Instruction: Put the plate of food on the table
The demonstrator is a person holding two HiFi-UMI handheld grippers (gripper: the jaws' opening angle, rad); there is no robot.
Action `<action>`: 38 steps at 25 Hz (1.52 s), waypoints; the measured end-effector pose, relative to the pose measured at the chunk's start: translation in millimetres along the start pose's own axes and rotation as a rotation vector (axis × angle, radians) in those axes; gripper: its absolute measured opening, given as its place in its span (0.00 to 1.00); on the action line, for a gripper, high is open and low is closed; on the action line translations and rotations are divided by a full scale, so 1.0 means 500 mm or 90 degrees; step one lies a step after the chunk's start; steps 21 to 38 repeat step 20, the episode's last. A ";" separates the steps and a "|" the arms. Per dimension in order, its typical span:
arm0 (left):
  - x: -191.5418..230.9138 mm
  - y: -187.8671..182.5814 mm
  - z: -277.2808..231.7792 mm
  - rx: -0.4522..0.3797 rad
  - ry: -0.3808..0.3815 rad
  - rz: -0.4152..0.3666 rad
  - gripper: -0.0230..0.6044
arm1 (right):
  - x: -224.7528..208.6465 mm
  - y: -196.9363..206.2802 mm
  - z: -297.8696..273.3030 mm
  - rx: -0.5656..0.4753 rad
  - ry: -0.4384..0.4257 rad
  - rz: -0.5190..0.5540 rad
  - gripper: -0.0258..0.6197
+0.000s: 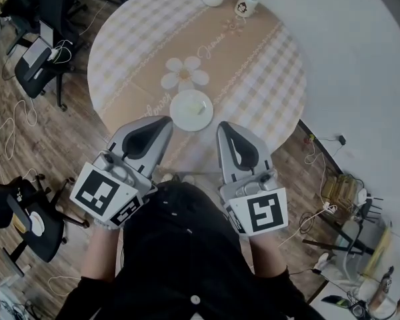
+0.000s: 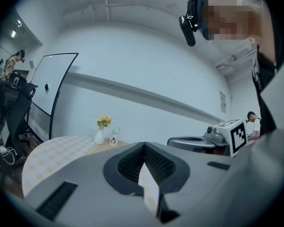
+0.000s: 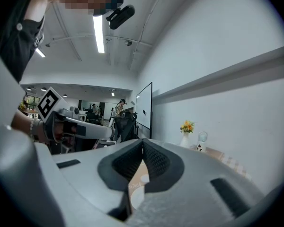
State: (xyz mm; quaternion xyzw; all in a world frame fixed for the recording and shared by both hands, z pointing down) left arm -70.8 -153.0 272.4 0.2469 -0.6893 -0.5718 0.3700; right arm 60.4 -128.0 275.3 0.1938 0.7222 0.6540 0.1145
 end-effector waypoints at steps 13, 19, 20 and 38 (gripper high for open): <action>-0.006 0.005 0.002 -0.002 0.008 0.007 0.04 | 0.016 0.010 0.003 0.015 -0.010 0.024 0.04; -0.004 0.006 0.001 -0.002 0.005 0.012 0.04 | 0.022 0.011 0.001 0.021 -0.011 0.022 0.04; -0.004 0.006 0.001 -0.002 0.004 0.013 0.04 | 0.023 0.013 0.001 0.028 -0.012 0.018 0.04; -0.004 0.006 0.001 -0.002 0.004 0.013 0.04 | 0.023 0.013 0.001 0.028 -0.012 0.018 0.04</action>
Point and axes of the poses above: the fingertips, and each gripper's own axes: z backward along the fingers, x to its left, y out of its underside, the point moved 4 cm from there along z, backward along the fingers, and after that the axes turned 3 degrees about y, right-handed, at the moved point
